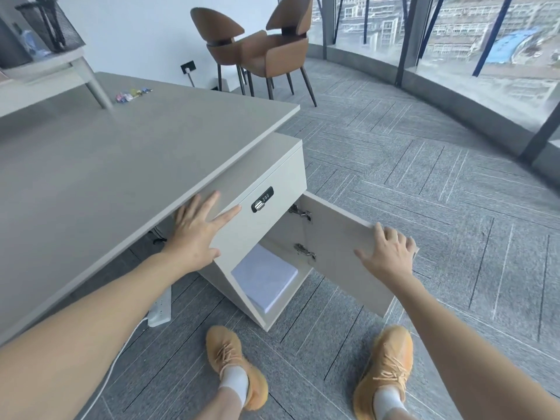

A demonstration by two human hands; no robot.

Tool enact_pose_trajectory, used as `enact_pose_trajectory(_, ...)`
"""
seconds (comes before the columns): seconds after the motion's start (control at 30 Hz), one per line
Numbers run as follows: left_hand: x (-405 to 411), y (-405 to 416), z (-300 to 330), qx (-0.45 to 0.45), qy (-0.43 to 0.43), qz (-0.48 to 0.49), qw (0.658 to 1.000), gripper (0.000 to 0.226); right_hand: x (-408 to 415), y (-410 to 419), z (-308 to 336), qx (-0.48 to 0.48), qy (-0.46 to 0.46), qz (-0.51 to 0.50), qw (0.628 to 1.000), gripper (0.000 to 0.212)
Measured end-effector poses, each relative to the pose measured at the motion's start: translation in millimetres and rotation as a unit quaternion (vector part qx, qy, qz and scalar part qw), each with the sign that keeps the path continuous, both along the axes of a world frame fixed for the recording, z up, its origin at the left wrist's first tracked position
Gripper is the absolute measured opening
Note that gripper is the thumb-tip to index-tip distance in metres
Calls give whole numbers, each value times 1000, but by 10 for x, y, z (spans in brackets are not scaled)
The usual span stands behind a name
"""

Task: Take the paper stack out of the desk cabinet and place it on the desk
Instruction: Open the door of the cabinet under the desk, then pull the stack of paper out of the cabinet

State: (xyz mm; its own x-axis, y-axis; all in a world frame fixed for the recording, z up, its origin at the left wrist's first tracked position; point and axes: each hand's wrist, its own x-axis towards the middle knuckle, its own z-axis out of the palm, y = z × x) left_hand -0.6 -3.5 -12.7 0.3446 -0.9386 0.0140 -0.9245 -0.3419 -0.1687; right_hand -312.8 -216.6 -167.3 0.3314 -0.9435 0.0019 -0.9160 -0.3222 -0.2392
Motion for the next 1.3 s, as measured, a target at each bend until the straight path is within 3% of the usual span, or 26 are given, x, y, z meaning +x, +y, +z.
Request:
enact_pose_trajectory(0.23, 1, -2, 1, 12, -12, -2, 1000, 106, 18, -205, 1, 23, 84, 33, 996, 103)
enact_pose_trajectory(0.43, -124, -6, -37, -6, -11, 23, 1000, 98, 16, -318, 55, 40, 90, 46, 994, 102)
enact_pose_trajectory(0.57, -525, -16, -107, 3, -26, 64, 998, 59, 172, -238, 110, 65, 85, 84, 991, 93)
enact_pose_trajectory(0.67, -830, -20, -276, -77, -2, 64, 995, 44, 308, -131, 107, 36, 68, 102, 992, 81)
enact_pose_trajectory(0.73, -985, -33, -485, -144, 45, 35, 988, 36, 406, -48, 103, 23, 43, 139, 989, 69)
enact_pose_trajectory(0.8, -1128, -72, -700, -131, 130, 36, 982, 33, 526, 28, 97, 50, 19, 169, 984, 60)
enact_pose_trajectory(0.9, -1147, -164, -1111, -80, 267, 132, 951, 36, 739, 95, 6, 98, 23, 208, 973, 56)
enact_pose_trajectory(1.07, -892, -334, -1849, -36, 389, 258, 884, 40, 1064, 69, -374, 198, 35, 224, 954, 59)
enact_pose_trajectory(1.23, -661, -542, -2506, -43, 520, 396, 756, 49, 1329, -40, -951, 280, 53, 228, 931, 59)
enact_pose_trajectory(1.3, -610, -593, -2783, -49, 534, 422, 731, 50, 1416, -92, -1206, 301, 60, 228, 924, 61)
